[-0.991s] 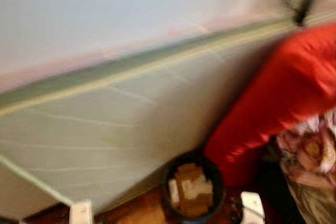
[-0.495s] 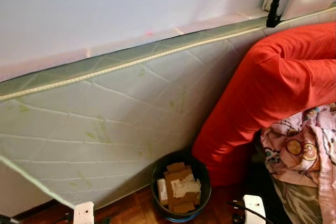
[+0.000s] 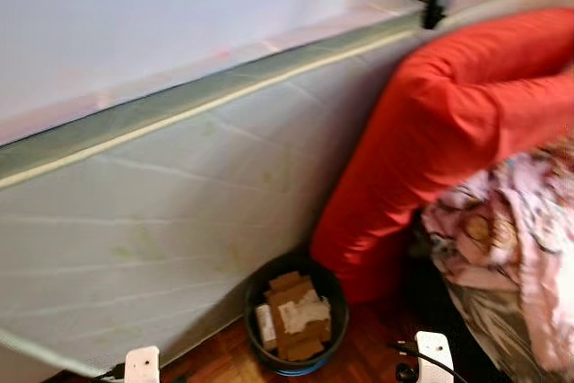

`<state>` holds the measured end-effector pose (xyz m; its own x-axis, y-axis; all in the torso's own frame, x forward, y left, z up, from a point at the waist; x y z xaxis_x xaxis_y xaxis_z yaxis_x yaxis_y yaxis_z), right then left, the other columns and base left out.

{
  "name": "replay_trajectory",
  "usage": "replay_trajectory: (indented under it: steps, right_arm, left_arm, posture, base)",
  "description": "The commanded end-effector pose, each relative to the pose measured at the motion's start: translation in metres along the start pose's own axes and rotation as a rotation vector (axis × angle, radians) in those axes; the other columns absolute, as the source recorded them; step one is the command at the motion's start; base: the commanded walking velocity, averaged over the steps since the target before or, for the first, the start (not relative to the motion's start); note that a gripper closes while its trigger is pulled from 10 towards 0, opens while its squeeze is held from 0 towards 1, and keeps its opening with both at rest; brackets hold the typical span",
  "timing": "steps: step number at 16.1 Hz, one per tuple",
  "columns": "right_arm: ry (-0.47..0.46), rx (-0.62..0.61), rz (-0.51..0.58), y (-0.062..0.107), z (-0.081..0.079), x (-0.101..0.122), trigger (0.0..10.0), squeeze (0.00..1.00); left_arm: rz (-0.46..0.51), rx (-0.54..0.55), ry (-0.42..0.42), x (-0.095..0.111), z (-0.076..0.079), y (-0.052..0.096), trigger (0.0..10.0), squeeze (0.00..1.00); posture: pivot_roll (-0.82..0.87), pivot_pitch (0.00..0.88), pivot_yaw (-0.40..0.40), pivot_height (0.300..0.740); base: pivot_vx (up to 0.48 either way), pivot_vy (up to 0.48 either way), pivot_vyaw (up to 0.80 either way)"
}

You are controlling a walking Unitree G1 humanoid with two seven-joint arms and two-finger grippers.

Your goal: Clean up the room

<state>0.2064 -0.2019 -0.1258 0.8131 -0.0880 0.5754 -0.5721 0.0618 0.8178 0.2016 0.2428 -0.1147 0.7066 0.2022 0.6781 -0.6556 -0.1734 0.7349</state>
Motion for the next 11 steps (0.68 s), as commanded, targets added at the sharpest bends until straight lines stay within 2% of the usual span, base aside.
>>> replay_trajectory:
  steps: [1,3,5,11]
  right_arm:
    - [-0.049,0.042,0.041,-0.0071,0.0012,0.0676,10.0,0.00]
    - [-0.043,0.041,0.039,-0.0070,0.0017,0.0666,10.0,0.00]
    - [-0.038,0.040,0.036,-0.0069,0.0022,0.0649,10.0,0.00]
    - [-0.043,0.036,0.030,-0.0068,0.0027,0.0605,10.0,0.00]
  left_arm:
    - [-0.047,-0.018,-0.066,0.0116,0.0073,-0.0071,10.0,0.00]
    - [-0.057,-0.018,-0.119,0.0102,0.0077,-0.0071,10.0,0.00]
    - [-0.062,-0.013,-0.107,0.0083,0.0072,-0.0066,10.0,0.00]
    - [-0.058,-0.011,-0.076,0.0059,0.0069,-0.0058,10.0,0.00]
  posture:
    - [0.02,0.000,-0.018,0.740]
    - [0.01,0.000,-0.019,0.740]
    - [0.01,0.000,-0.017,0.740]
    - [0.00,0.000,-0.014,0.740]
  base:
    - [0.000,0.000,-0.72]
    - [0.000,-0.186,-0.72]
    - [0.000,-0.472,-0.72]
    - [0.000,0.000,-0.72]
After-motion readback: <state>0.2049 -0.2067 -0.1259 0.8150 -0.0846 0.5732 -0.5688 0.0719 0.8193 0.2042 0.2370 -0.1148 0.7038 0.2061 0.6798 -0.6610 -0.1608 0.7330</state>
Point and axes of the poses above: a point about 5 cm out from each wrist's last joint towards the gripper, its own y axis pointing back from the gripper into the wrist, its own x axis along the axis of the wrist's last joint, z = x × y, the point moved 5 cm from there along -y, pointing out of the wrist towards the gripper, and after that the axes turned 1 degree about y, right-handed, at the moved point
